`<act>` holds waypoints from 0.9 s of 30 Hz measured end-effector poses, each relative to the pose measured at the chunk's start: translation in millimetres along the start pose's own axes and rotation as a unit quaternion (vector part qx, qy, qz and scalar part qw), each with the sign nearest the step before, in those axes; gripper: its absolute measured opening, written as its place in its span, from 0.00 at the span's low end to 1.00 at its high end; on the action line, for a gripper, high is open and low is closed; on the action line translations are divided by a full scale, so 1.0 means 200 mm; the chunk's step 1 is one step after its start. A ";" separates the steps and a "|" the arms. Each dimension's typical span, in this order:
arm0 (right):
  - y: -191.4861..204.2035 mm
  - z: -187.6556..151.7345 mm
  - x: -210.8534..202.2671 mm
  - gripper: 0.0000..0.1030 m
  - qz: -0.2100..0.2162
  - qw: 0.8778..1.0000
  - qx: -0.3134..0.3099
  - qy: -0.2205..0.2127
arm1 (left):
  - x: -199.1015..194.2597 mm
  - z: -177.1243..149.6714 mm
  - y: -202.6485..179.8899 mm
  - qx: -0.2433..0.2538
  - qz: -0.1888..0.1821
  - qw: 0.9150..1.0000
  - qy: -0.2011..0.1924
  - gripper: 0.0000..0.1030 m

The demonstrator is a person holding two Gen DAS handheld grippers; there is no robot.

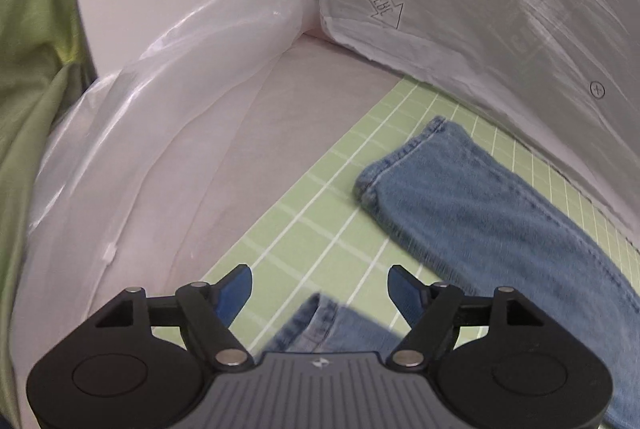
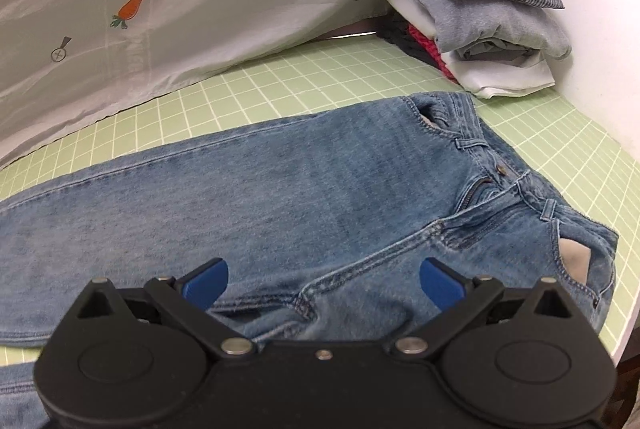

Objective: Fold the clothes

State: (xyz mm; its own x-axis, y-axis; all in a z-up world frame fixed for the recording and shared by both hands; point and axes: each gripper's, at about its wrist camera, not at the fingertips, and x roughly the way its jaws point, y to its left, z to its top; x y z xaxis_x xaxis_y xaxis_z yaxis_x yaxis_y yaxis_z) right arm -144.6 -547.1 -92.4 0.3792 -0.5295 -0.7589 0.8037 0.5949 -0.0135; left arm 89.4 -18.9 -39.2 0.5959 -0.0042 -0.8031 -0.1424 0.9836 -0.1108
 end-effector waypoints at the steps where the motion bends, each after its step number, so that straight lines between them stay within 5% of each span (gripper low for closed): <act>1: -0.01 -0.03 -0.02 1.00 0.005 1.000 -0.002 0.003 | -0.03 -0.06 0.04 -0.003 0.005 1.000 0.007 0.73; 8: -0.07 -0.19 -0.09 1.00 0.028 0.999 -0.006 0.023 | -0.14 -0.39 0.24 -0.020 0.027 0.998 0.055 0.73; 13: -0.08 -0.27 -0.16 1.00 0.036 0.999 -0.009 0.024 | -0.17 -0.49 0.27 -0.016 0.025 0.998 0.053 0.71; 15: -0.07 -0.30 -0.18 1.00 0.039 0.999 -0.011 0.023 | -0.17 -0.49 0.27 -0.012 0.028 0.998 0.049 0.61; 18: -0.05 -0.35 -0.20 1.00 0.043 0.999 -0.013 0.025 | -0.14 -0.48 0.30 -0.019 0.040 0.998 0.053 0.03; 27: -0.02 -0.43 -0.28 1.00 0.049 0.998 -0.020 0.017 | -0.13 -0.43 0.51 -0.046 0.072 0.996 0.029 0.03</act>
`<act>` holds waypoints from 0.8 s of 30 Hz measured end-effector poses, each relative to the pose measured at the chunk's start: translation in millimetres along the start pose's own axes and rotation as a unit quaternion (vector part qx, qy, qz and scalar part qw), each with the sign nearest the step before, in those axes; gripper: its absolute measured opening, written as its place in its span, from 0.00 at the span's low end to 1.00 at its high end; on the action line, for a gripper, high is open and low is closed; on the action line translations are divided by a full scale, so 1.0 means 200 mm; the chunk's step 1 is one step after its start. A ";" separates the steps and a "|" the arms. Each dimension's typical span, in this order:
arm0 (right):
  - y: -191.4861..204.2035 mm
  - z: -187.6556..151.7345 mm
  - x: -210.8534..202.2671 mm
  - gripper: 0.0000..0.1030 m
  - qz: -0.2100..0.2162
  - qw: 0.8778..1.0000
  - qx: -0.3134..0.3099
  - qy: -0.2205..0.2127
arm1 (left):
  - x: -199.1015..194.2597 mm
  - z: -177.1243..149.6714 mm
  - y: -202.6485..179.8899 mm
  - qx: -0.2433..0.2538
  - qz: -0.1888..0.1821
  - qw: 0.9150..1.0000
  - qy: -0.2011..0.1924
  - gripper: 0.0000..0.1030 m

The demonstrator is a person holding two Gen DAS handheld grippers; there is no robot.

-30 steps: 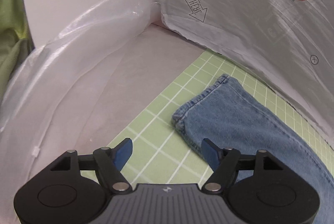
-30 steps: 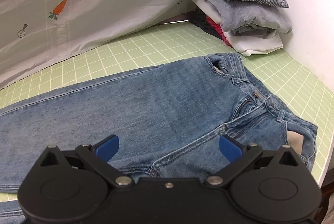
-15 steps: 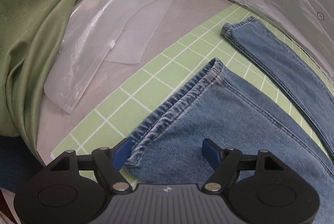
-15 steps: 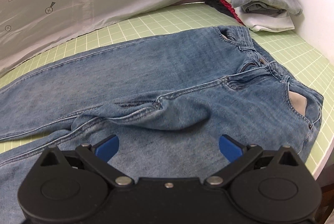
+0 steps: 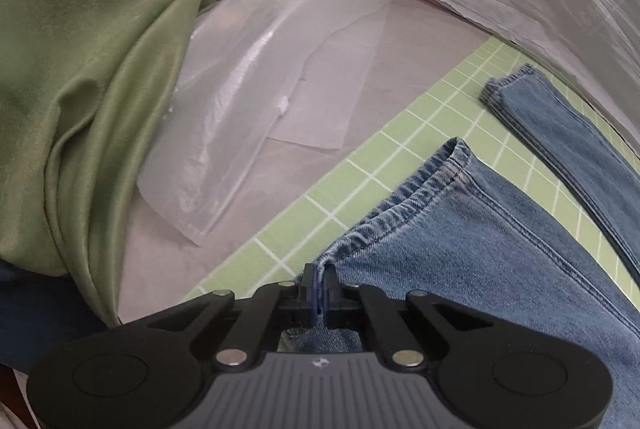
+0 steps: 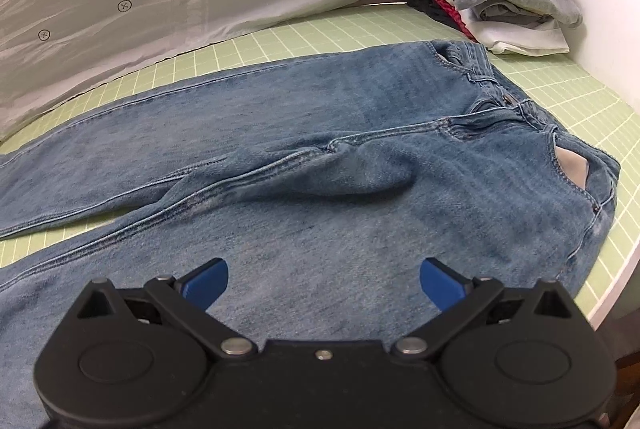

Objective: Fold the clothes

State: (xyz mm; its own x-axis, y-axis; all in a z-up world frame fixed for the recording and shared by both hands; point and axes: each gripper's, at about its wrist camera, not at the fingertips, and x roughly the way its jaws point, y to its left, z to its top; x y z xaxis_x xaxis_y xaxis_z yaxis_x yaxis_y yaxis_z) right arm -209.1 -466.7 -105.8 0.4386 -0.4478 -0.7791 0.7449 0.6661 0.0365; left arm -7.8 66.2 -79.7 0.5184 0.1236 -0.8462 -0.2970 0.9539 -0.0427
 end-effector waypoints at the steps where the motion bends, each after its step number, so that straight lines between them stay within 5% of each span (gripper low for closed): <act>1: -0.01 -0.01 -0.01 1.00 0.000 1.000 -0.003 0.000 | 0.01 0.01 0.02 -0.007 0.002 1.000 0.003 0.03; 3: -0.03 -0.02 -0.02 1.00 0.000 1.000 -0.002 0.002 | 0.02 0.02 0.06 -0.020 -0.003 1.000 0.012 0.04; 6: -0.08 -0.02 -0.02 1.00 -0.004 1.000 0.014 0.005 | 0.00 0.02 0.03 -0.006 0.004 1.000 0.014 0.22; 11: -0.22 -0.03 -0.04 1.00 0.003 0.997 0.078 0.009 | -0.08 0.01 -0.06 0.009 -0.017 1.000 0.001 0.72; 18: -0.52 -0.09 -0.03 1.00 0.002 0.978 0.206 0.016 | -0.18 -0.06 -0.26 0.038 -0.056 0.998 -0.002 0.80; 24: -0.79 -0.18 0.02 1.00 0.049 0.938 0.341 0.035 | -0.26 -0.22 -0.41 0.040 -0.090 0.995 0.021 0.82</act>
State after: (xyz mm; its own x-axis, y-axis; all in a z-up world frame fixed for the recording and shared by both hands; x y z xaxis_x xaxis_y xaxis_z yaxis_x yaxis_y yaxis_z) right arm -342.9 -553.0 -136.6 0.5055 -0.3489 -0.7891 0.8616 0.1542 0.4837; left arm -44.9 -30.2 -55.6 0.5223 -0.0623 -0.8505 -0.1358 0.9785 -0.1551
